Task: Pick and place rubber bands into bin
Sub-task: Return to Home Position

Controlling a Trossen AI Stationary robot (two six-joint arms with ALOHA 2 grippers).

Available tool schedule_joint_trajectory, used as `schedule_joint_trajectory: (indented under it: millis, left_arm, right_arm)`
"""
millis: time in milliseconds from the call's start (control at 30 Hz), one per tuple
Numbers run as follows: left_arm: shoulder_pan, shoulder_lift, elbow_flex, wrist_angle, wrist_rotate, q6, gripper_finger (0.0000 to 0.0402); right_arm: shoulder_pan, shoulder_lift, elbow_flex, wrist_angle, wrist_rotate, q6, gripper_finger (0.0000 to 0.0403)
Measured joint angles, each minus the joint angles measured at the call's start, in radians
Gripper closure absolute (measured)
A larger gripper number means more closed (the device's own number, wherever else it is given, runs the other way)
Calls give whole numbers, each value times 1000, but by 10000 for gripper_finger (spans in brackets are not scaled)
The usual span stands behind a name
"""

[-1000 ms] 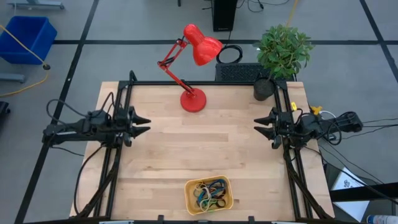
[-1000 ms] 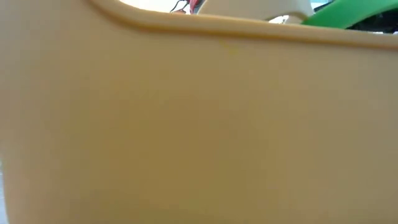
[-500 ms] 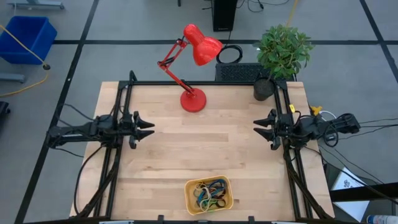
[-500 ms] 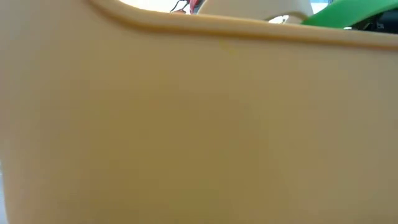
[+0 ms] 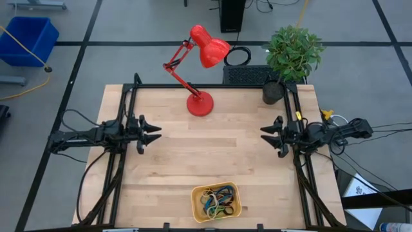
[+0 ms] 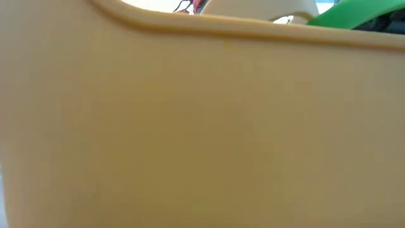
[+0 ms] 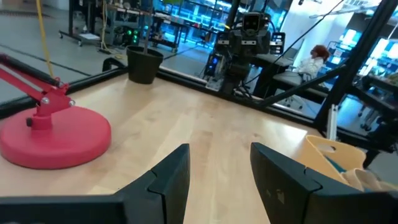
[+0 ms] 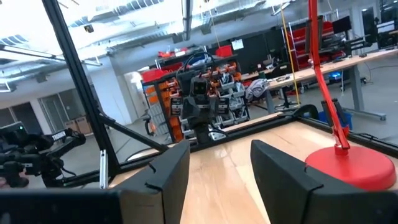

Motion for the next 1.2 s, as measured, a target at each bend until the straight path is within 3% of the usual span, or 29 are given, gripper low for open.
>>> schedule_joint_trajectory:
  millis: [333, 767, 1200]
  left_arm:
    - [0, 0, 0, -2, -1, 77, 227]
    - [0, 0, -1, -2, -1, 76, 227]
    - [0, 0, -1, -3, -1, 75, 227]
  right_arm:
    - [0, -1, -69, 55, 0, 32, 236]
    - [0, 2, -71, -185, 0, 27, 238]
    - [0, 2, -73, -176, 1, 26, 238]
